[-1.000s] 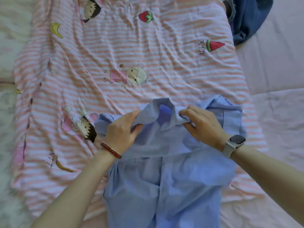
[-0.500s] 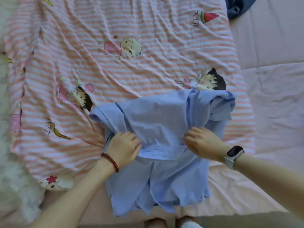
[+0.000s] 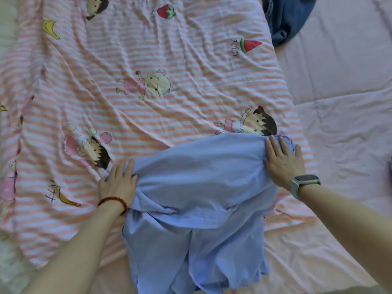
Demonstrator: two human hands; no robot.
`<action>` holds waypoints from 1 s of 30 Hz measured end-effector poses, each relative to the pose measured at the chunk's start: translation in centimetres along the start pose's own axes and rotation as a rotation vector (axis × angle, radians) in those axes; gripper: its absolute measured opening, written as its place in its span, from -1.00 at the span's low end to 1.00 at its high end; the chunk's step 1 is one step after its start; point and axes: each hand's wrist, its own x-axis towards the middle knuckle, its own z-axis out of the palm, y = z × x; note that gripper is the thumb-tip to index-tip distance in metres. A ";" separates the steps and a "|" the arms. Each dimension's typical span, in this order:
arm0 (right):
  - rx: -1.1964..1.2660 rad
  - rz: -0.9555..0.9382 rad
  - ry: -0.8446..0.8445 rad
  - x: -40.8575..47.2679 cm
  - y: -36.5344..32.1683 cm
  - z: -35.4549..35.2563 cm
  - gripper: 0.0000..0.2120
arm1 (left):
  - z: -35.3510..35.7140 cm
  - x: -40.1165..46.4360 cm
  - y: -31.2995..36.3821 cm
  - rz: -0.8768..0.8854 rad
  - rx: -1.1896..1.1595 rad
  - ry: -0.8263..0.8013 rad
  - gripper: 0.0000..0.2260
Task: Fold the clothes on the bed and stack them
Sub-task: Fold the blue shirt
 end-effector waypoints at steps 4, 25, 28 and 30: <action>0.108 -0.027 0.295 1.2 -1.2 0.3 -0.64 | -1.5 1.4 0.9 -0.036 0.077 0.019 -0.58; 0.152 0.021 0.213 4.0 0.2 -8.0 -0.81 | -9.9 4.4 1.7 0.191 -0.094 0.052 -0.79; 0.258 0.074 0.428 5.3 1.0 -11.6 -0.85 | -13.7 5.0 2.2 0.136 -0.092 0.304 -0.80; 0.355 0.105 0.628 6.1 1.3 -13.8 -0.88 | -16.0 5.3 2.4 0.093 -0.153 0.519 -0.78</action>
